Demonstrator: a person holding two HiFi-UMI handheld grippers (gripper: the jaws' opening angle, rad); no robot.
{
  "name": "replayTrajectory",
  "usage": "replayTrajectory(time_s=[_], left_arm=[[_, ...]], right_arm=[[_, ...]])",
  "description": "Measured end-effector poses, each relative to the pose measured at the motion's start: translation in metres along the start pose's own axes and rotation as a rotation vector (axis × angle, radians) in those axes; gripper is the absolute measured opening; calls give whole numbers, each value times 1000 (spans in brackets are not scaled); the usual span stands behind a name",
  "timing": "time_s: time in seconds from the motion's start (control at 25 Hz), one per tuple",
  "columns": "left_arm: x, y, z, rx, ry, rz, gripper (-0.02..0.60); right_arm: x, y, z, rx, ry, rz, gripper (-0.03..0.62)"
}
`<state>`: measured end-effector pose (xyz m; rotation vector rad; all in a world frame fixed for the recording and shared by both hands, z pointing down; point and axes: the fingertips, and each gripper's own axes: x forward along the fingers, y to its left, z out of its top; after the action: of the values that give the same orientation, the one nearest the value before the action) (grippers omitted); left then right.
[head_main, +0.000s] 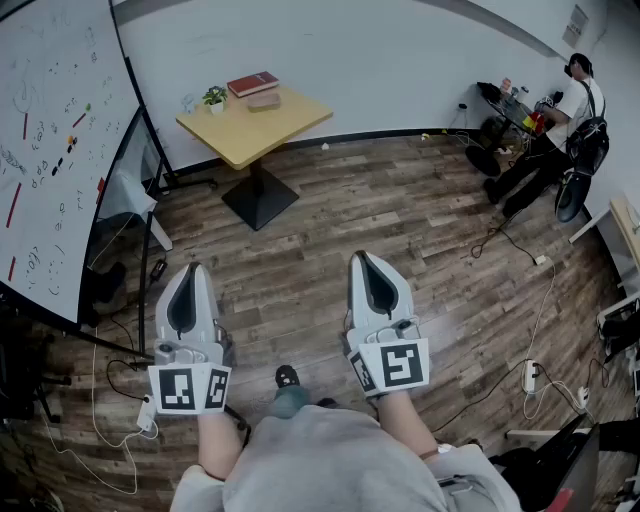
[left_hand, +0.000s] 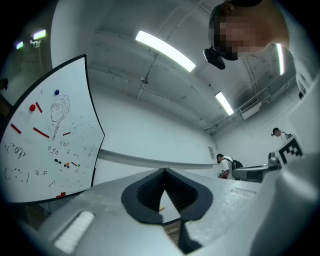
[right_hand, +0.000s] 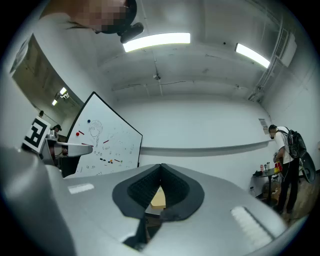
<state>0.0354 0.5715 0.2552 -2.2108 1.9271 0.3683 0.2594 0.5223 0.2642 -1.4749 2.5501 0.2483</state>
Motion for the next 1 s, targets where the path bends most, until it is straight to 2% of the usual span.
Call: replayTrajectory(time_s=[0.52, 1.0], left_arm=[[10, 0, 0, -7, -5, -15, 5], [56, 22, -7, 2, -36, -36, 5]], right_arm=[[6, -2, 1, -4, -5, -12, 0], [56, -18, -5, 42, -49, -46, 0]])
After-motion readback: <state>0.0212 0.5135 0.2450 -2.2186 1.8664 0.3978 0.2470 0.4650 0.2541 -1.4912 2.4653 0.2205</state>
